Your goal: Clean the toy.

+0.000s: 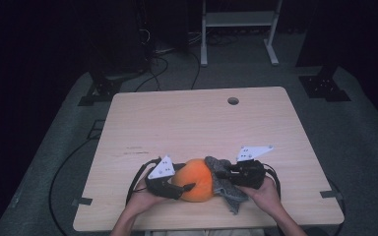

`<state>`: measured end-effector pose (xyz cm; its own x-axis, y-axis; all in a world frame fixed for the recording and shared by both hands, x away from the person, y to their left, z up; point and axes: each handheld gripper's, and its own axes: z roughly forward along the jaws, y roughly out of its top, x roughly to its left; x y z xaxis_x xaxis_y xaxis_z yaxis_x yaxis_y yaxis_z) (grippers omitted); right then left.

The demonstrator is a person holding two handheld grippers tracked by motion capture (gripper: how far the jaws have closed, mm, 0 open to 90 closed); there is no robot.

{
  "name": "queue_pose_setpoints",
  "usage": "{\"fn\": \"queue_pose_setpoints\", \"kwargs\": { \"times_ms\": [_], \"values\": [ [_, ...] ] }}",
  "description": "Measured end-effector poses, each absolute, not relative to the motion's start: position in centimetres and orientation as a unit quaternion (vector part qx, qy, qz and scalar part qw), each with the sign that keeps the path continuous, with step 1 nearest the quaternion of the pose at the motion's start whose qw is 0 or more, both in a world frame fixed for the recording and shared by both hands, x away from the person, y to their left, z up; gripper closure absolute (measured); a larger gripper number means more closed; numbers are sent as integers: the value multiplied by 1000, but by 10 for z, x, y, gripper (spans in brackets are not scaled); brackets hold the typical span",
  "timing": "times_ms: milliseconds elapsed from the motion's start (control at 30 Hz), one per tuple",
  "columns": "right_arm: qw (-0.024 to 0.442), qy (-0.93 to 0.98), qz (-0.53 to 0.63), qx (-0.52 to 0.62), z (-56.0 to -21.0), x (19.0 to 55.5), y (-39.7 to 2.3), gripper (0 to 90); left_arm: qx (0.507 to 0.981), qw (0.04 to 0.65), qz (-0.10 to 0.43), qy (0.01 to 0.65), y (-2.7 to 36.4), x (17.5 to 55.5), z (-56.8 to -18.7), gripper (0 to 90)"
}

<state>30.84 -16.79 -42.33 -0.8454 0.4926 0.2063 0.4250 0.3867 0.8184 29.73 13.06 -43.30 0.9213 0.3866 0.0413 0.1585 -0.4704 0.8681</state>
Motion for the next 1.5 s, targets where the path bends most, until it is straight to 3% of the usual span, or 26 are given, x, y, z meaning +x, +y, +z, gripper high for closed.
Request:
{"fn": "queue_pose_setpoints", "kwargs": {
  "times_ms": [100,333,500,633,833,1033,1233,1500],
  "values": [
    [21,836,465,291,-429,310,-173,752,851,487,121,155,128,297,-432,284],
    [38,836,483,257,-417,303,-165,752,853,483,133,148,128,294,-433,275],
    [15,841,461,281,-429,307,-175,753,851,486,134,150,124,294,-432,267],
    [22,824,510,245,-409,299,-170,751,851,486,136,143,121,293,-432,265],
    [37,849,458,259,-422,300,-169,752,849,489,132,151,120,293,-433,265],
    [73,856,463,218,-406,290,-157,746,849,488,135,149,119,292,-433,259],
    [51,860,453,230,-420,294,-164,753,839,507,92,175,127,300,-428,146],
    [71,851,477,207,-401,287,-158,752,848,489,120,164,112,294,-429,232]
  ]
}}
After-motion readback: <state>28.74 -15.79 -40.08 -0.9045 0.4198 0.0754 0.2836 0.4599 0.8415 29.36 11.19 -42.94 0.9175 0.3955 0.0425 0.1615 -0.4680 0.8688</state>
